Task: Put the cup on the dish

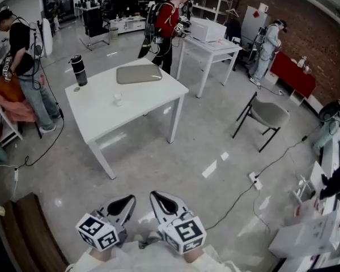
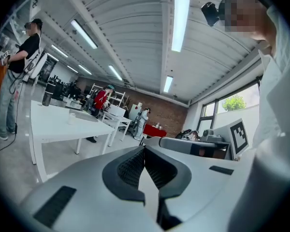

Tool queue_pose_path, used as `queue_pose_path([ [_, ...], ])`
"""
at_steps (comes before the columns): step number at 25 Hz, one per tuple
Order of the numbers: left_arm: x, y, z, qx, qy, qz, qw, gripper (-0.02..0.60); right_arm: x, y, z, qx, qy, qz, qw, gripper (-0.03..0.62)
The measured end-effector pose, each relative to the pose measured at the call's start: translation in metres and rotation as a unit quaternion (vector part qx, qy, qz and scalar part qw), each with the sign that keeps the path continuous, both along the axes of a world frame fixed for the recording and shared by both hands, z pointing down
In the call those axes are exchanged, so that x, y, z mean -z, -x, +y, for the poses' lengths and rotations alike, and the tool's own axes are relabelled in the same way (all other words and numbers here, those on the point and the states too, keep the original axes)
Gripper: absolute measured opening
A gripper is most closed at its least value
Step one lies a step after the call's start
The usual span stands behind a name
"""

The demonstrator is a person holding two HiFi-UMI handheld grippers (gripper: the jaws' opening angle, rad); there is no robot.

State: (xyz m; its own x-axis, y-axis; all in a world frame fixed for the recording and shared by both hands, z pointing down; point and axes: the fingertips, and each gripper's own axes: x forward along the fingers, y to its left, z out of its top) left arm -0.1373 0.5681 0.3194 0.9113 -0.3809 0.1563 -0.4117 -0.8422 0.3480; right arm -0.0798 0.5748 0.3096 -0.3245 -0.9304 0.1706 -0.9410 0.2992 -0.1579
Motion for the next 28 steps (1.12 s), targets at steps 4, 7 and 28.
queue_pose_path([
  [4,-0.008,-0.012,0.001,0.005,-0.001,-0.005,1.0,0.008,-0.014,-0.012,0.0,0.007,0.009,-0.004,1.0,0.011],
  [7,-0.022,-0.019,0.001,0.005,0.018,-0.01,0.9998,0.008,-0.026,-0.021,-0.005,0.002,0.027,-0.004,1.0,0.011],
  [28,-0.009,-0.035,-0.274,-0.033,-0.009,-0.017,0.9993,0.009,-0.014,-0.024,-0.28,-0.005,0.003,0.025,1.0,0.011],
])
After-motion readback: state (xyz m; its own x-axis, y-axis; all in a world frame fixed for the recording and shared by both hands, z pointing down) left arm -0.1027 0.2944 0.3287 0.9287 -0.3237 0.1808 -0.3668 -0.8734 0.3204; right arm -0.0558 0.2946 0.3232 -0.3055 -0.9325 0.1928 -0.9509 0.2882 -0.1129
